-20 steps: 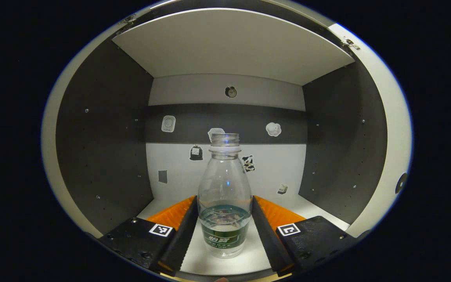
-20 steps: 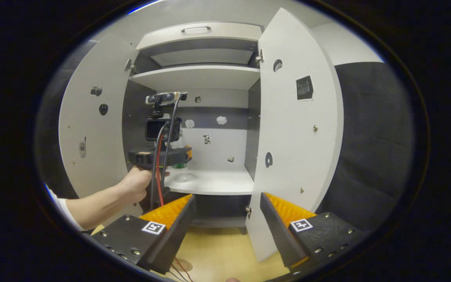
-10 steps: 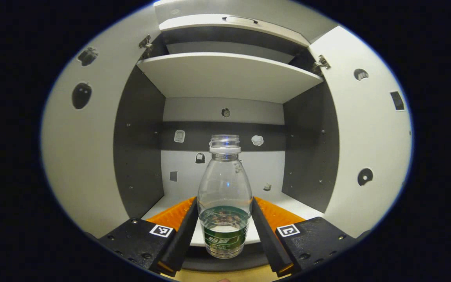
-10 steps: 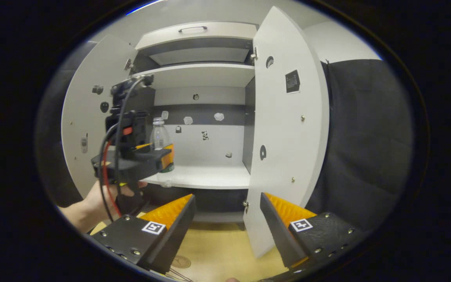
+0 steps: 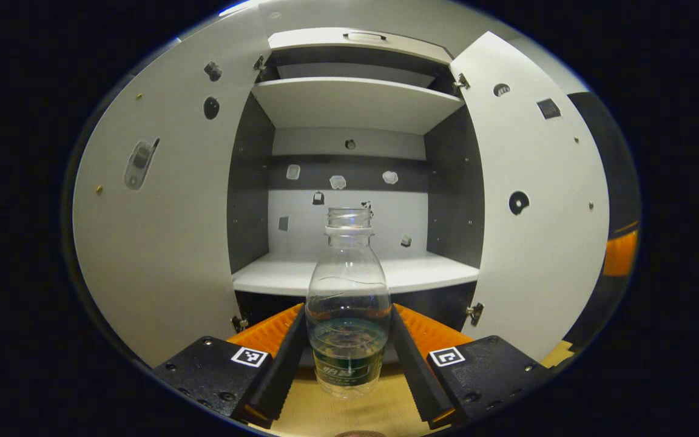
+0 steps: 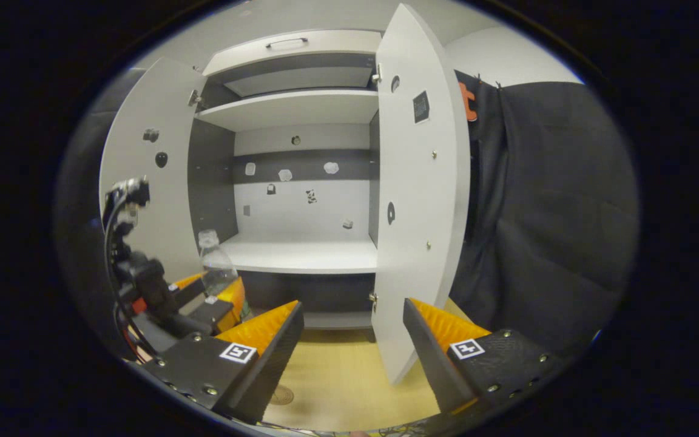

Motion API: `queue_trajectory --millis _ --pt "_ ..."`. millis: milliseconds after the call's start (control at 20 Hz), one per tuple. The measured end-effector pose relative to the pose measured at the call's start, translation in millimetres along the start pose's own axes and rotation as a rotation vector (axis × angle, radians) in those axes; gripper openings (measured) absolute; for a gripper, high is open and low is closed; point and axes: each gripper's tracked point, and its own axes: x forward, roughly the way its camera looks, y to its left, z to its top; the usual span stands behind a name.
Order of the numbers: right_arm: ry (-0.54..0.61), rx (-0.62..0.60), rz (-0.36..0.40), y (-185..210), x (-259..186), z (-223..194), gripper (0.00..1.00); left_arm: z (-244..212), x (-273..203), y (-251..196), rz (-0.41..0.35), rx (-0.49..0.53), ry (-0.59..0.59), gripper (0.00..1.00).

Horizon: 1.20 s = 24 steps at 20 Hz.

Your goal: Grasp the bottle in the cabinet with the left hand and place it on the coaster, then close the right door with the right hand and the left door with the left hand.

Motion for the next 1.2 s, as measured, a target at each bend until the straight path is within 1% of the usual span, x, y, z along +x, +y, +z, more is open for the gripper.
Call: queue_trajectory --millis 200,250,300,500,650,750,1000,1050,1100,1150,1200 --pt "0.054 -0.028 -0.014 -10 -6 -24 1.0 -60 -22 -12 -0.01 0.029 0.034 0.82" --pt "0.071 -0.035 -0.017 -13 -8 -31 0.96 -74 -26 -15 -0.016 0.033 0.042 0.82" --pt "0.083 -0.038 -0.019 -15 -9 -36 1.0 -87 -31 -18 -0.02 0.036 0.054 0.82" --pt "0.109 -0.034 -0.03 -25 -8 -49 1.0 -128 -43 -27 -0.042 0.015 0.074 0.82" --pt "0.14 -0.028 -0.034 -30 -7 -62 1.0 -161 -49 -26 -0.022 0.01 0.13 0.82" --pt "0.153 -0.039 -0.037 -32 -7 -68 1.0 -179 -55 -25 -0.012 -0.006 0.158 0.82" --pt "0.19 -0.036 -0.035 -36 -8 -85 1.0 -219 -63 -22 0.007 -0.004 0.228 0.82" --pt "0.198 -0.037 -0.033 -36 -9 -88 1.0 -213 -63 -23 0.001 0.002 0.183 0.82" --pt "0.205 -0.039 -0.029 -35 -10 -92 1.0 -209 -62 -24 0.001 0.013 0.174 0.83" --pt "0.211 -0.041 -0.026 -35 -10 -95 1.0 -219 -62 -23 0.009 0.02 0.195 0.82" --pt "0.214 -0.042 -0.024 -35 -11 -97 1.0 -218 -63 -21 0.019 0.013 0.189 0.82"
